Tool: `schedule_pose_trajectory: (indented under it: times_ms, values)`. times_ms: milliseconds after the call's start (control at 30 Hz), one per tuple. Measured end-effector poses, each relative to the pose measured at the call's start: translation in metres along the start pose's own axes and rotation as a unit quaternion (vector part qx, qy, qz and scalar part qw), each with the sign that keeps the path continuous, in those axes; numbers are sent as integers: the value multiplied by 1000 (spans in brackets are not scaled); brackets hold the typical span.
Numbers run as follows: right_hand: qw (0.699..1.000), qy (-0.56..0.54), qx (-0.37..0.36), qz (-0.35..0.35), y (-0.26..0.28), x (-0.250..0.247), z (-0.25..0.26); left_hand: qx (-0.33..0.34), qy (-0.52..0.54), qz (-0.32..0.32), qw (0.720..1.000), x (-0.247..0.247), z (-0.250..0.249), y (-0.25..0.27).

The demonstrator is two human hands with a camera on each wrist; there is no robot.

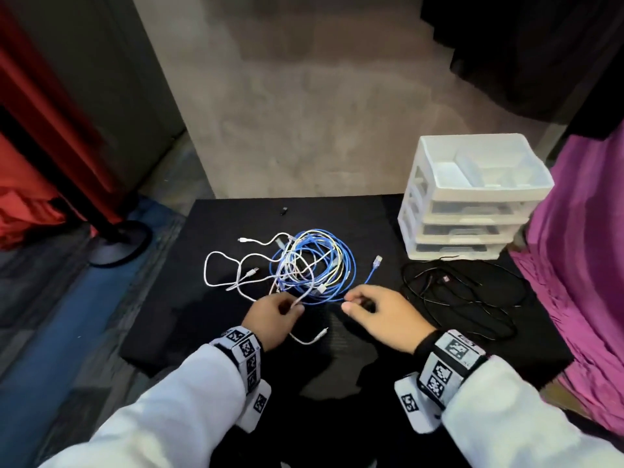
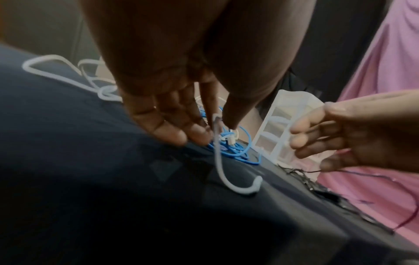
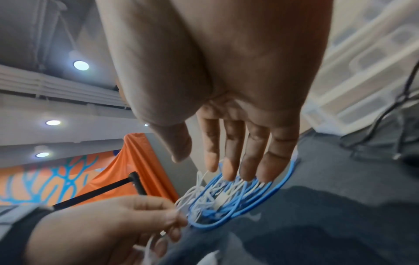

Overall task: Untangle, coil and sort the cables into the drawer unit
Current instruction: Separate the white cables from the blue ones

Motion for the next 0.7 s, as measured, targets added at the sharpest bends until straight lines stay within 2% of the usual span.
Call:
schedule_pose_trajectory:
  times_ms: [133, 200, 233, 267, 333, 367, 400, 433, 467, 533, 633, 700]
  values:
    - [995, -100, 12, 20, -12, 41, 11, 88, 70, 25, 993, 2, -39, 21]
    - [994, -108, -16, -1, -14, 38, 24, 139, 105, 61, 983, 6, -62, 32]
    - [994, -108, -30, -16, -14, 31, 30, 152, 112, 51, 981, 1, -70, 35]
    - [992, -116, -36, -35, -12, 22, 34, 161, 118, 2, 980, -12, -74, 35]
    - [984, -160, -36, -65, -7, 4, 39, 160, 131, -173, 963, -52, -72, 37]
    - [982, -177, -33, -61, -2, -1, 43, 169, 133, -231, 949, -68, -72, 39]
    - [980, -191, -32, -41, 4, -3, 51, 196, 118, -250, 941, -76, -77, 39]
    - [978, -207, -35, -14, 11, -2, 61, 240, 103, -228, 938, -75, -85, 37]
    - [973, -226, -44, 9, 18, -2, 73, 272, 87, -179, 941, -67, -94, 35]
    - [968, -239, -78, 6, 30, -16, 103, 298, 76, -79, 948, -45, -101, 27]
    - [952, -254, -138, -99, 38, -71, 138, 269, 74, -50, 959, -32, -82, 7]
    - [930, -282, -168, -164, 41, -111, 147, 251, 61, -60, 964, -37, -65, -7]
Point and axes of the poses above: each hand's wrist, its own y-axis away from the middle knuckle, its own x-axis out of the palm, z = x × y, the point moved 8 cm from there along -y, towards the middle knuckle, and after that the axes turned 9 degrees about -y, right-handed, at the moved point
